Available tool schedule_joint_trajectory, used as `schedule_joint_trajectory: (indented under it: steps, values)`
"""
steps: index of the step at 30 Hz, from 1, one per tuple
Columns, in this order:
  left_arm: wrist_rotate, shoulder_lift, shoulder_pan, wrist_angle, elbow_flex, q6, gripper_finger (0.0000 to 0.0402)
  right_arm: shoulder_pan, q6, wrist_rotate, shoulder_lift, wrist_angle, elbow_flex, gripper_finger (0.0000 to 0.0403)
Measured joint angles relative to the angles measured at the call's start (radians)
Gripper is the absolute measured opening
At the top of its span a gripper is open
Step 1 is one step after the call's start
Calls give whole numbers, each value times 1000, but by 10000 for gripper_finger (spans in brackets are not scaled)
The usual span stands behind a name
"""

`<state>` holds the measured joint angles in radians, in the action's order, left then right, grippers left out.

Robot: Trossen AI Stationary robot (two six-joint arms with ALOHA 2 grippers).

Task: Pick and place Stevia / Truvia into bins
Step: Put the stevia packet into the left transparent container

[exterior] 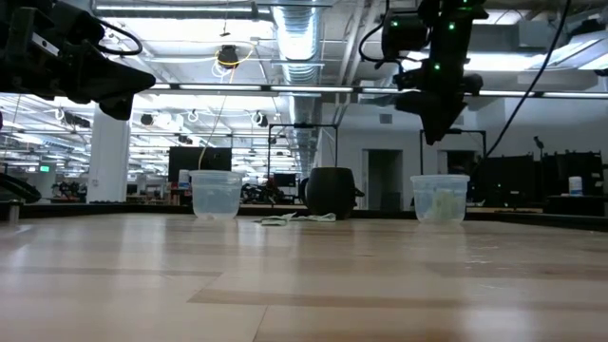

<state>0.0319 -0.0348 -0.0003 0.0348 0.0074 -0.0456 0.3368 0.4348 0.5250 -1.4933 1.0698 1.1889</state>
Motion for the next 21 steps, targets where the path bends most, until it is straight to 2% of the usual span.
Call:
schedule_joint_trajectory:
  steps: [3,6,8,10,13,15,21]
  values:
    - [0,0,0,0,0,0,0,-14,-49,-10,0,4,0,121]
    - [0,0,0,0,0,0,0,-36,13,-62,0,-6,0,121]
    - [0,0,0,0,0,1,0,-56,-10,-162,0,-1,0,121]
    - [0,0,0,0,0,0,0,-82,-121,-256,0,-17,-1,121]
    - [0,0,0,0,0,1,0,-118,-315,-291,33,-173,-47,121]
    - [0,0,0,0,0,1,0,-117,-409,-373,88,-304,-104,121]
    - [0,0,0,0,0,1,0,-75,-476,-663,330,-727,-371,121]
